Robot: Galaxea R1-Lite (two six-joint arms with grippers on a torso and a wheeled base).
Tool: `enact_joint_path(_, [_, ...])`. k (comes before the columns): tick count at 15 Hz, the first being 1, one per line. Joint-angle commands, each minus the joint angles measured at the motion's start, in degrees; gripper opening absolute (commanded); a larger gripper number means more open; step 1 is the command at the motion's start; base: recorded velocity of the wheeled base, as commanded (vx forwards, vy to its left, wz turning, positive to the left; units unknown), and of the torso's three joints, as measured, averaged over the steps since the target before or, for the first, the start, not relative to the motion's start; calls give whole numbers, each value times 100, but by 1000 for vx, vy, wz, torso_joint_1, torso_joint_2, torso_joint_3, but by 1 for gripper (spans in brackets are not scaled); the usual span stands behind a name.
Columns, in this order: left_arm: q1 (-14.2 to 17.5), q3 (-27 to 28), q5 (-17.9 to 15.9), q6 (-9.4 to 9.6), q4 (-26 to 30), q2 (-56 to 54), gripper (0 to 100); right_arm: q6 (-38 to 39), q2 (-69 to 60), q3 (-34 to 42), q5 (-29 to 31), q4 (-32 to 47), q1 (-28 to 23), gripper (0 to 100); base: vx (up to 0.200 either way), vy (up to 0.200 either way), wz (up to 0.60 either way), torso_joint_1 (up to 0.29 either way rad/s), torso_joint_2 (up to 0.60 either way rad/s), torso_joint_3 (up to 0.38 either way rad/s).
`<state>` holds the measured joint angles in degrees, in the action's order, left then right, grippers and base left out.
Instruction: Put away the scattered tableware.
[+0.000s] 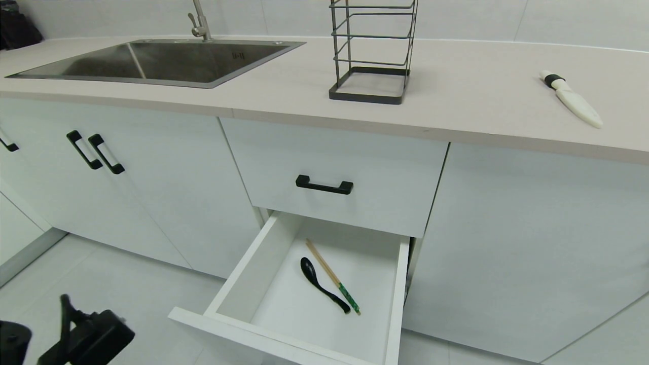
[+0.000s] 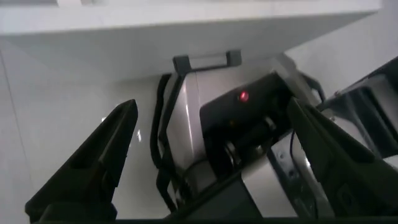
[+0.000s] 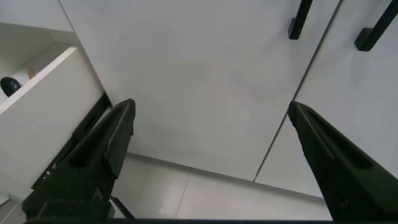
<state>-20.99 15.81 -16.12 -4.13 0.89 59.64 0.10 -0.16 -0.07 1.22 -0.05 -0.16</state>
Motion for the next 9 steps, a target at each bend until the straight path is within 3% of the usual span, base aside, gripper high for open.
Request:
enact_joint_path(1, [-362,36,276,27,-1,971,100,-1,16,-1,1,5,-2,100,0,0,0,0,0,0])
enact_joint_path(4, [-608,45,1146,0,-520,1990,100,-1,16,-1,1,5,-2,100,0,0,0,0,0,0])
enact_joint_path(7, [-757,27,1242,-17,-1029,2447,100,-1,16,-1,1,5,-2,100,0,0,0,0,0,0])
enact_joint_path(9, [-757,62,1524,-35,-1135,2632,100,-1,16,-1,1,5,-2,100,0,0,0,0,0,0])
